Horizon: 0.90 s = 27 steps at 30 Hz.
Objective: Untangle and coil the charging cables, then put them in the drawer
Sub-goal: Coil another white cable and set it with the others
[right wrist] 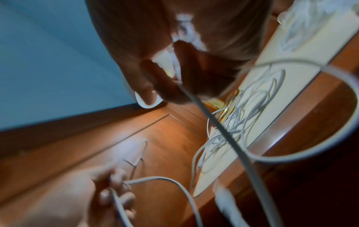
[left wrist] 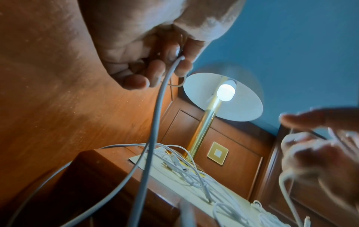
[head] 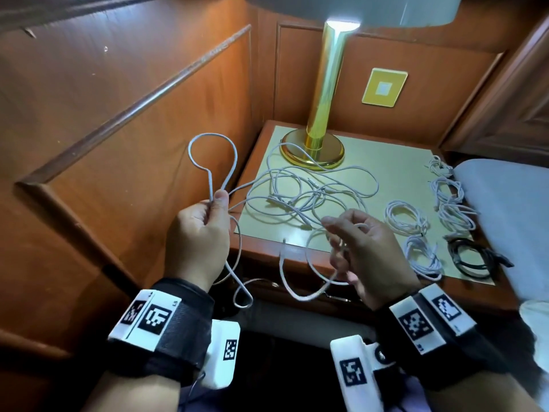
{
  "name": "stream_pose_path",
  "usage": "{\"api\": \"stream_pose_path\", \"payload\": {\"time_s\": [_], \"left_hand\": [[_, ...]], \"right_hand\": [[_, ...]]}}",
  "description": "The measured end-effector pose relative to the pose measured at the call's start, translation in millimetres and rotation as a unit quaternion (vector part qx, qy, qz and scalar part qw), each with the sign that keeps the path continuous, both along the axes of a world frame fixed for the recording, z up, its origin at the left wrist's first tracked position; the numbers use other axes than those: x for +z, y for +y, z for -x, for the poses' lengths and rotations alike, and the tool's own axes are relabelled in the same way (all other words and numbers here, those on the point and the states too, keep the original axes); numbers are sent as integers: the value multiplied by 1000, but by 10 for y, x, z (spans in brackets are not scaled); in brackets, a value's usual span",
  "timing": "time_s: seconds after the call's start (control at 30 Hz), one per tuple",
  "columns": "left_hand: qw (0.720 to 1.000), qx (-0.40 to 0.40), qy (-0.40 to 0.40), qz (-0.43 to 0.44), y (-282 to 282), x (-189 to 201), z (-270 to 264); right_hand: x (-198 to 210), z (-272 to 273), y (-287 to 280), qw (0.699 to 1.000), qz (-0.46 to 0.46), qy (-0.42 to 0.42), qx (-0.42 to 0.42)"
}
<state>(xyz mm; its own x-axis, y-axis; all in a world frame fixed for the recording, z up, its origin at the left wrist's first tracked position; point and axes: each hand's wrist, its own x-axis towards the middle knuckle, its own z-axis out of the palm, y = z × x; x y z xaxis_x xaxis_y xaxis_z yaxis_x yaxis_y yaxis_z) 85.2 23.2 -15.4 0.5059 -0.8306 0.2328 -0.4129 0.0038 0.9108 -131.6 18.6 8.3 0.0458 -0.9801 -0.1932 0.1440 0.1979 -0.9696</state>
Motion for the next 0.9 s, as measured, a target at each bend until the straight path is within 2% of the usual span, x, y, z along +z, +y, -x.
{"api": "stream_pose_path", "payload": {"time_s": [0.1,0.2,0.3,0.37,0.43,0.5,0.57,0.67,0.9], "left_hand": [[1000,7,9,13,-11,17,-59],[1000,-6,17,20,8,28,-57],[999,-22,25,20,18,36,-50],[998,-27,52,33,18,56,-47],[994,-25,87,54,21,84,-50],[993,-14,95,68,28,102,-59],[993,-13,91,72,35,102,-71],[994,-9,82,68,43,98,-66],[992,-17,105,70,61,110,-78]], "right_hand": [[-112,2,-9,985,4,165,43],[-203,23,-10,932,-5,352,82],[-242,66,2,886,-19,447,121],[-224,73,33,871,-16,468,145],[-192,60,47,872,3,468,141],[-168,49,25,892,61,439,85],[-135,55,-22,922,115,370,12],[-133,72,-69,953,116,279,-13],[-347,42,-76,913,73,388,102]]}}
